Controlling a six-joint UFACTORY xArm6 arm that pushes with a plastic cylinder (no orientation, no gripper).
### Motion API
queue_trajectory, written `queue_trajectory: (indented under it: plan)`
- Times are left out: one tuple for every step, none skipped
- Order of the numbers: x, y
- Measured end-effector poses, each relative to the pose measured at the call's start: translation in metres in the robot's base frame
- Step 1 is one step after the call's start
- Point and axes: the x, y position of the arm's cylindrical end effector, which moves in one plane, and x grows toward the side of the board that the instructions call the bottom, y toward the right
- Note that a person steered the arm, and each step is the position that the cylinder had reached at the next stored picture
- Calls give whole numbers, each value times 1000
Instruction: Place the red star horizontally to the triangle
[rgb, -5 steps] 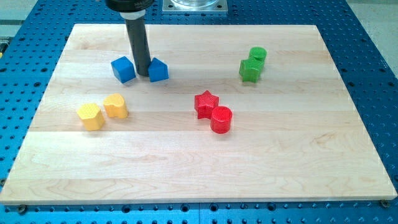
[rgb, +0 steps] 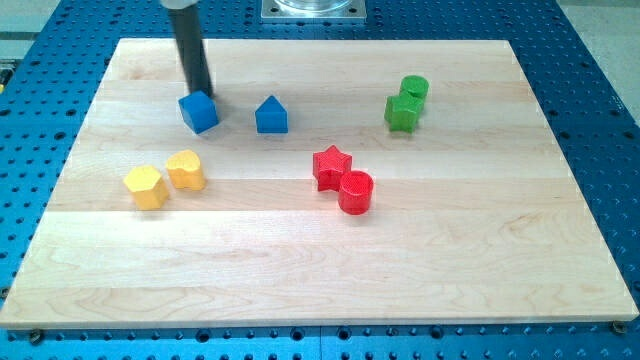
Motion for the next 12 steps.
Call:
queue_trajectory:
  plan:
    - [17, -20]
    - [19, -14]
    - [3, 0]
    - [-16, 12]
    - [-41, 36]
    - [-39, 109]
    - [-19, 188]
    - [30, 224]
    - [62, 224]
    - [77, 224]
    - [101, 234]
    - [101, 247]
